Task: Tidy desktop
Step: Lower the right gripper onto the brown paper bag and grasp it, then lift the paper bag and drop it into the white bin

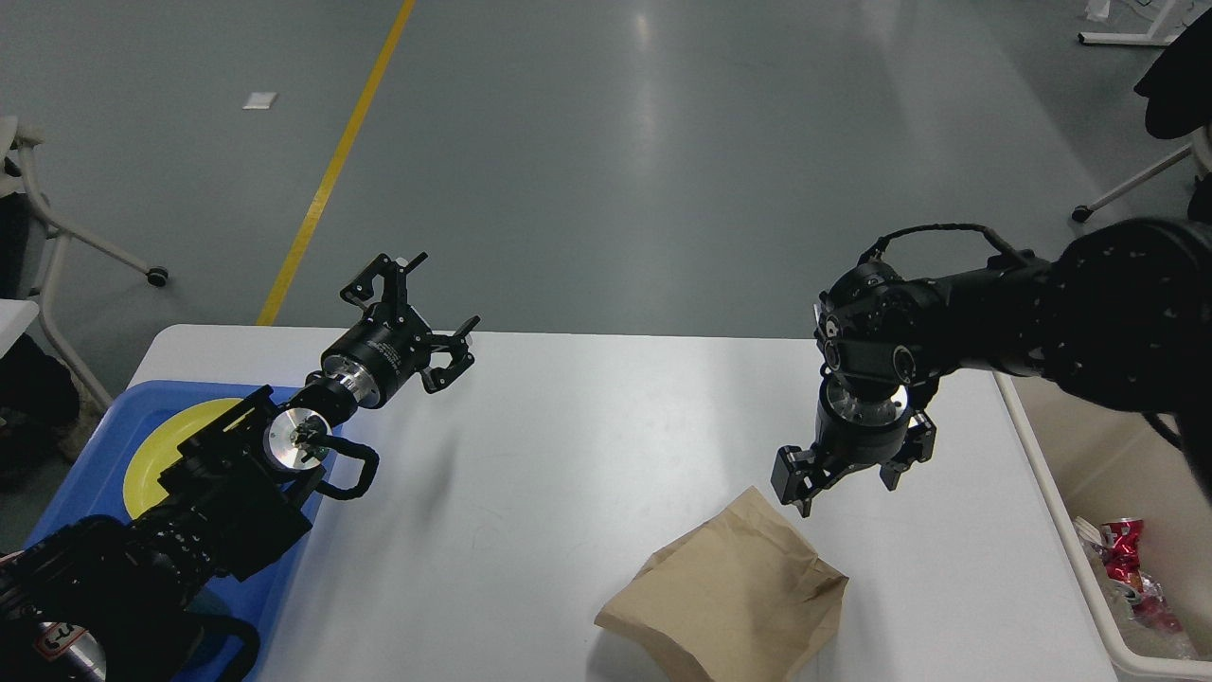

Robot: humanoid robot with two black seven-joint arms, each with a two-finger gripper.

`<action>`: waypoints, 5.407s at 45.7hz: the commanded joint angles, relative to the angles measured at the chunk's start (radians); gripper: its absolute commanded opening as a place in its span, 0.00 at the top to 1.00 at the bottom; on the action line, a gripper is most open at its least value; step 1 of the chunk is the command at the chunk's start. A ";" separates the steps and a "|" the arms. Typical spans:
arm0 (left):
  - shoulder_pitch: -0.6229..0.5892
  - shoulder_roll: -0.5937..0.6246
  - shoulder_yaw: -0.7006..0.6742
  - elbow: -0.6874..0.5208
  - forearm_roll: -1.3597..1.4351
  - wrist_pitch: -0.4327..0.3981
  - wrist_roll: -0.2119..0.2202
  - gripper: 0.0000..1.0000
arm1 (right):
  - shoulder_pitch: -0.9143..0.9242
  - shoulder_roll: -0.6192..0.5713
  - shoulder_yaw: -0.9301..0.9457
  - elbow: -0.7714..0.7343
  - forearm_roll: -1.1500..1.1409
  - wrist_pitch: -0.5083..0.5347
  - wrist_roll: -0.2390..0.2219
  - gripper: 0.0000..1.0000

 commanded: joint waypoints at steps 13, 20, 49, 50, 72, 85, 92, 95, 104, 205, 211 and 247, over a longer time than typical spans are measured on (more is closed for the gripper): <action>0.000 0.000 0.000 0.000 0.000 0.000 0.000 0.03 | -0.127 -0.001 -0.003 -0.011 -0.002 -0.011 0.000 0.00; 0.000 0.000 0.001 0.000 0.000 0.000 0.000 0.03 | -0.154 0.000 -0.003 -0.022 -0.002 -0.009 0.000 0.00; 0.000 0.000 0.000 0.000 0.000 0.000 0.000 0.03 | -0.159 -0.009 0.072 -0.020 0.133 -0.012 0.005 0.16; 0.000 0.000 0.000 0.000 0.000 0.000 0.000 0.03 | -0.159 -0.011 0.074 -0.020 0.138 -0.012 0.005 0.22; 0.000 0.000 0.000 0.000 0.000 0.000 0.000 0.03 | -0.143 -0.037 0.069 -0.020 0.143 0.037 0.000 1.00; 0.000 0.000 0.000 0.000 0.000 0.000 0.000 0.03 | -0.142 -0.052 0.071 -0.020 0.143 0.043 0.000 1.00; 0.000 0.000 0.000 0.000 0.000 0.000 0.000 0.03 | -0.128 -0.061 0.060 -0.020 0.147 0.046 0.000 1.00; 0.000 0.000 0.000 0.000 0.000 0.000 0.000 0.03 | -0.108 -0.081 0.060 -0.020 0.155 0.069 0.002 1.00; 0.000 0.000 0.000 0.000 0.000 0.000 0.000 0.03 | -0.007 -0.156 0.074 -0.022 0.164 0.155 0.012 1.00; 0.000 0.000 0.000 0.000 0.000 0.000 0.000 0.03 | -0.398 -0.707 0.079 -0.597 0.187 -0.612 0.006 1.00; 0.000 0.000 0.000 0.000 0.000 0.002 0.000 0.03 | -0.479 -0.703 0.086 -0.599 0.187 -0.613 0.006 1.00; 0.000 0.000 0.000 0.000 0.000 0.000 0.000 0.03 | -0.636 -0.600 0.097 -0.588 0.183 -0.624 0.009 0.01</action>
